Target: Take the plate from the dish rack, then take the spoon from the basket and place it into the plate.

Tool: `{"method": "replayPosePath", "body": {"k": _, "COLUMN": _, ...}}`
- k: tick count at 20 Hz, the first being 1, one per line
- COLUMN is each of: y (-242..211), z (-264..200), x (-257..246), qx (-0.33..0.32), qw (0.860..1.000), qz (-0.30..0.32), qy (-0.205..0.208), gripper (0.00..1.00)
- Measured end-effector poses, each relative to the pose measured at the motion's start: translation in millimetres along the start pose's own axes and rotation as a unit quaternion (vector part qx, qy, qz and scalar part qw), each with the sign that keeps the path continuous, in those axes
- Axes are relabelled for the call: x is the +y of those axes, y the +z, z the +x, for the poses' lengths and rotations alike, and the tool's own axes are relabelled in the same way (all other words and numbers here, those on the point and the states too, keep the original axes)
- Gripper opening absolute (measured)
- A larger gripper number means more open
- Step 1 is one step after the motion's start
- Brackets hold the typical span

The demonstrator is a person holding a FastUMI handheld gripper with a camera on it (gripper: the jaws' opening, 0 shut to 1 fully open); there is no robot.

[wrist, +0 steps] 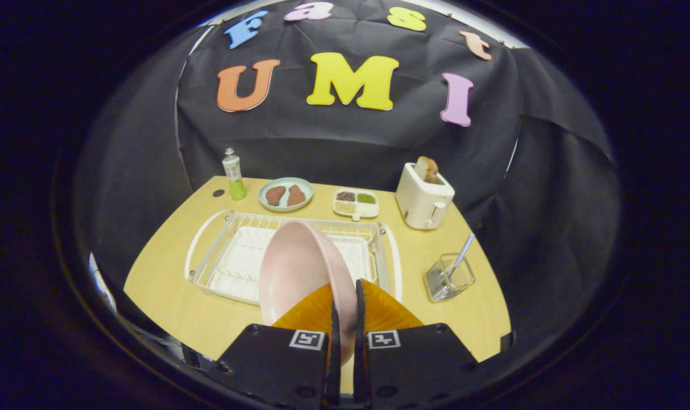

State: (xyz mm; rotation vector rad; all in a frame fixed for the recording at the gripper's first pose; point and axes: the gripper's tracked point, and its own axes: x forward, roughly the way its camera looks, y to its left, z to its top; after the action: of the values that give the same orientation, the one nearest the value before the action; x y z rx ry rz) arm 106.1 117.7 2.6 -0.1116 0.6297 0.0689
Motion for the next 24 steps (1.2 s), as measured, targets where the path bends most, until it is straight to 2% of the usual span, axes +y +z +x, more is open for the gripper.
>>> {"method": "replayPosePath", "body": {"k": 10, "y": -136, "z": 26, "x": -21, "qx": 0.027, "qw": 0.997, "qz": 0.056, "qy": 0.043, "gripper": 0.14}}
{"method": "replayPosePath", "body": {"k": 13, "y": -150, "z": 48, "x": -27, "qx": 0.03, "qw": 0.994, "qz": 0.082, "qy": 0.069, "gripper": 0.14}}
{"method": "replayPosePath", "body": {"k": 16, "y": -172, "z": 69, "x": -44, "qx": 0.042, "qw": 0.993, "qz": 0.088, "qy": 0.068, "gripper": 0.18}}
{"method": "replayPosePath", "body": {"k": 18, "y": -191, "z": 87, "x": -42, "qx": 0.058, "qw": 0.989, "qz": 0.102, "qy": 0.092, "gripper": 0.23}}
{"method": "replayPosePath", "body": {"k": 21, "y": -194, "z": 93, "x": -44, "qx": 0.054, "qw": 0.984, "qz": 0.108, "qy": 0.13, "gripper": 0.28}}
{"method": "replayPosePath", "body": {"k": 24, "y": -177, "z": 93, "x": -66, "qx": 0.012, "qw": 0.991, "qz": 0.08, "qy": 0.107, "gripper": 0.32}}
